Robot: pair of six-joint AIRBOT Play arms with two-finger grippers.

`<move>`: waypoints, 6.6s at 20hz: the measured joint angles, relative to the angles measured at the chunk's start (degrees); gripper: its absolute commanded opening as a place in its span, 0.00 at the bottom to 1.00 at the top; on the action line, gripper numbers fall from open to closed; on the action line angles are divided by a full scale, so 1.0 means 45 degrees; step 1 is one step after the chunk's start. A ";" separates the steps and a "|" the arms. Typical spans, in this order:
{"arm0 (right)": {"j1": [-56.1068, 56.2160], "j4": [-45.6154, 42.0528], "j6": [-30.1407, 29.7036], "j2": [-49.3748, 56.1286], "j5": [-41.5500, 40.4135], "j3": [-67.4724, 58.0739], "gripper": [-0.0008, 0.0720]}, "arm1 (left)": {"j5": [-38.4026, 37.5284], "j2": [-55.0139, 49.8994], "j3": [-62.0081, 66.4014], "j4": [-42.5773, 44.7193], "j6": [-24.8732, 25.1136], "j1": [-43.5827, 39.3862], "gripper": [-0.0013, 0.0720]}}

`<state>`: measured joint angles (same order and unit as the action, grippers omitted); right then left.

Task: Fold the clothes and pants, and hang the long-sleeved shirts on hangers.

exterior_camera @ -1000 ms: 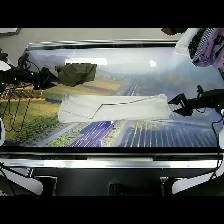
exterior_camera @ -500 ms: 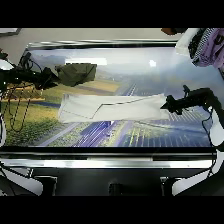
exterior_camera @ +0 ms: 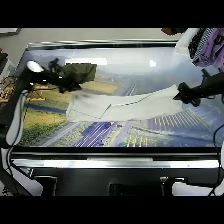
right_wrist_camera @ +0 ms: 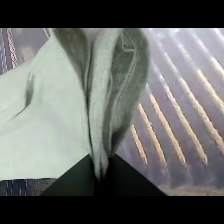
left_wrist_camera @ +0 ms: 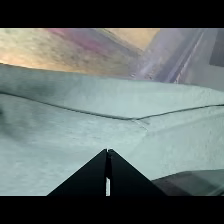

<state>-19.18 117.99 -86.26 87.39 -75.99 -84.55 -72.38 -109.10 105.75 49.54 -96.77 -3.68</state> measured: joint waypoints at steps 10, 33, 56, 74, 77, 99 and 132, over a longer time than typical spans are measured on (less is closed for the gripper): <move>0.0000 -0.1977 0.2127 -0.3963 -0.0699 -0.0427 0.06 | 0.4891 -0.2574 0.0010 -0.4886 -0.0894 -0.6572 0.05; 0.2710 -0.0588 0.4469 -0.4167 0.0787 -0.0389 0.06 | 0.1185 0.0364 0.0675 -0.1919 -0.0597 -0.4629 0.05; 1.0734 -0.0204 0.9704 0.1846 0.8602 -0.0384 0.09 | -0.3978 0.4998 0.0646 0.2744 -0.0287 0.1103 0.05; 0.7106 0.1690 0.4755 -0.0685 0.4954 -0.0384 0.77 | -0.3925 0.5003 0.0646 0.2769 -0.0296 0.1112 0.05; 0.4673 0.1656 0.3385 -0.0874 0.3390 -0.0005 0.77 | -0.3934 0.5003 0.0646 0.2841 -0.0296 0.1112 0.05; 0.3546 0.3657 -0.1651 0.2963 0.3002 0.2769 0.11 | -0.3687 0.4949 0.0646 0.3157 0.0170 0.1112 0.05; -0.4634 -0.4376 0.6960 0.0423 -0.0151 -0.4303 0.05 | -0.3735 0.4818 0.0646 0.3147 0.0165 0.1112 0.05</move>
<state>-40.03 98.30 -54.94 89.30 -76.66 -103.92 -89.19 -87.42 108.66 63.70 -96.03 1.32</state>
